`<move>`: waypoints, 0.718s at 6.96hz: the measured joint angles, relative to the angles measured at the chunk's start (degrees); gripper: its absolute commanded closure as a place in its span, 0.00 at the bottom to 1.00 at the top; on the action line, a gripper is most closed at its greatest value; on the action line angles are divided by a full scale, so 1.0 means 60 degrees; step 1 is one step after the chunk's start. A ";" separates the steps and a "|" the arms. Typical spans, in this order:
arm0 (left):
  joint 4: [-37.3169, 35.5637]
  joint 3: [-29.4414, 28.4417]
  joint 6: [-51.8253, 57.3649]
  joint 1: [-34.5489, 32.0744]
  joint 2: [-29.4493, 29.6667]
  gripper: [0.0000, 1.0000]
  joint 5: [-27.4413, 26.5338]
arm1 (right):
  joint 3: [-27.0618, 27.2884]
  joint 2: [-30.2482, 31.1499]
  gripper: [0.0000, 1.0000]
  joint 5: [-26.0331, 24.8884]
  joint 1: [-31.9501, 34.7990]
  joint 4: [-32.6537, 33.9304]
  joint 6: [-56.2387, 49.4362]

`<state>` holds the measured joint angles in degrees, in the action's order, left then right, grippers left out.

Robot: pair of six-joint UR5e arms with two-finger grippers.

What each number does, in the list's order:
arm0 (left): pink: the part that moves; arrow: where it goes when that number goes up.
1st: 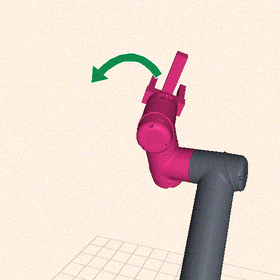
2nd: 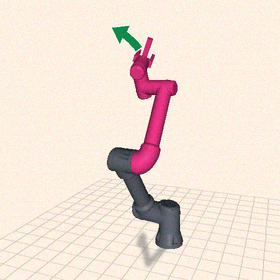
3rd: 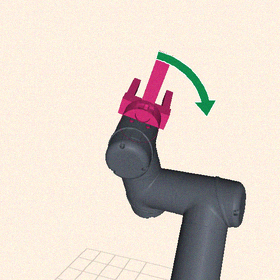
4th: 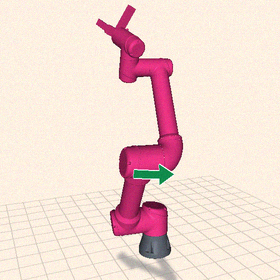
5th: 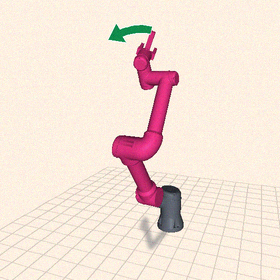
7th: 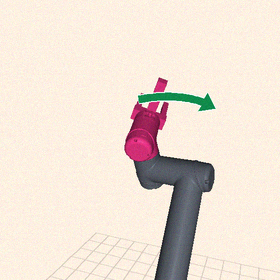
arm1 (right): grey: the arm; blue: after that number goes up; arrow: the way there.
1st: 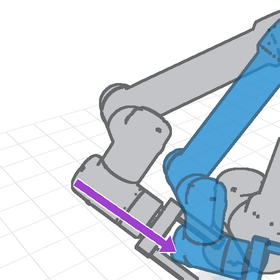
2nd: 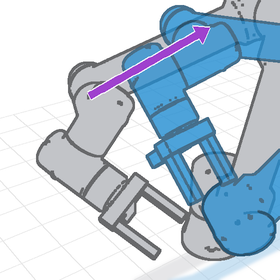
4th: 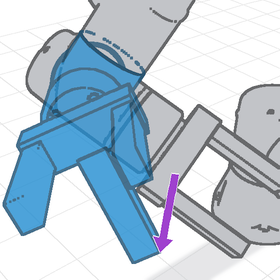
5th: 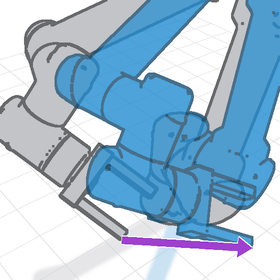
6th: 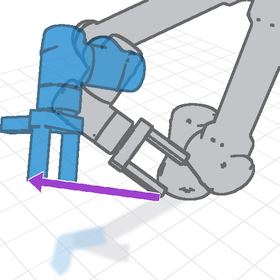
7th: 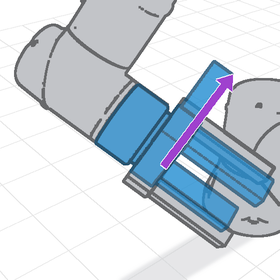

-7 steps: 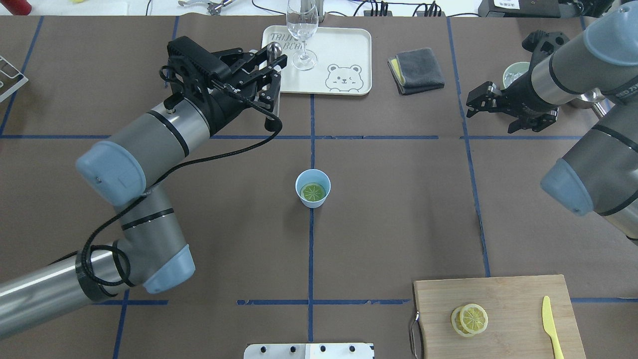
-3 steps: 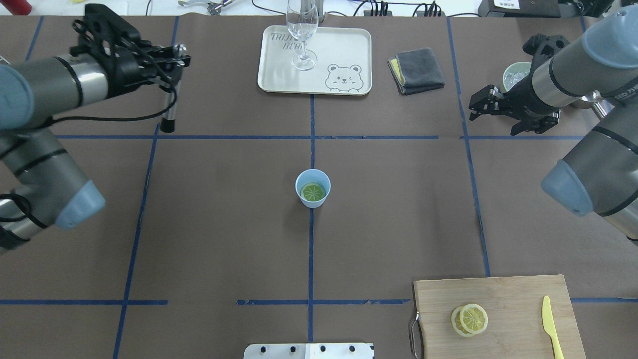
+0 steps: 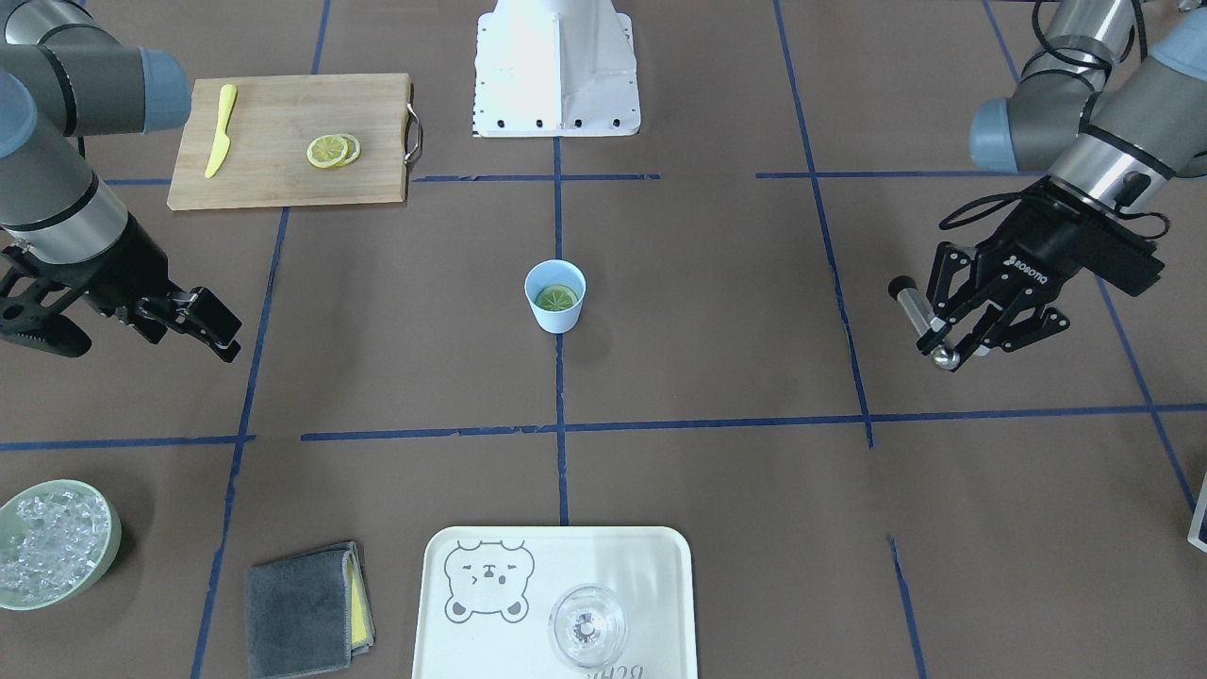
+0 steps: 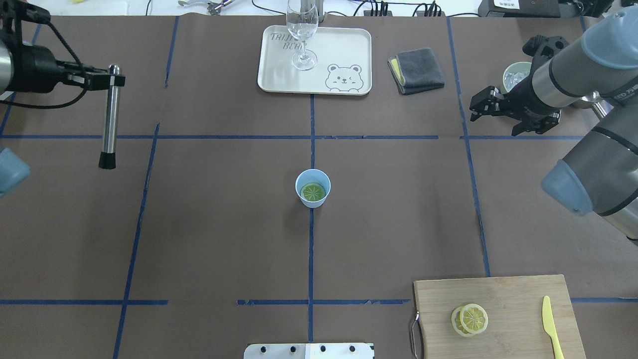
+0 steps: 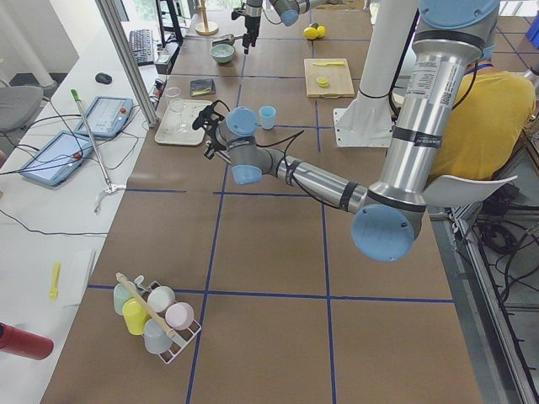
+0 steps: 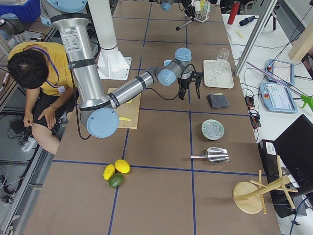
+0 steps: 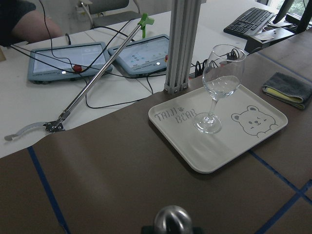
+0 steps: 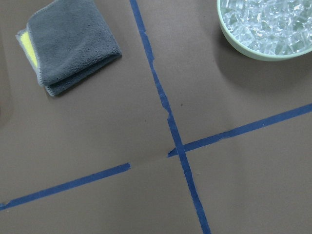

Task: Squeeze lemon into cup
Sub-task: 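Lower the muddler to the table and release it with the left gripper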

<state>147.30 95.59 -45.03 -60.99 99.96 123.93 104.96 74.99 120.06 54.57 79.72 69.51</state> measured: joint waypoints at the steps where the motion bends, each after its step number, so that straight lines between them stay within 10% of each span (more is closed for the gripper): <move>1: -0.0045 0.0000 -0.0325 -0.0073 -0.0839 1.00 0.0399 | 0.0001 0.0011 0.00 -0.0014 0.0001 -0.0004 -0.0033; 5: -0.2321 -0.0137 -0.0407 -0.0202 -0.1621 1.00 0.0011 | 0.0027 0.0122 0.00 -0.0036 0.0014 -0.0339 -0.0029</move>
<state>133.37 94.77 -47.48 -62.21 90.23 123.99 105.12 75.73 119.85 54.65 77.68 69.34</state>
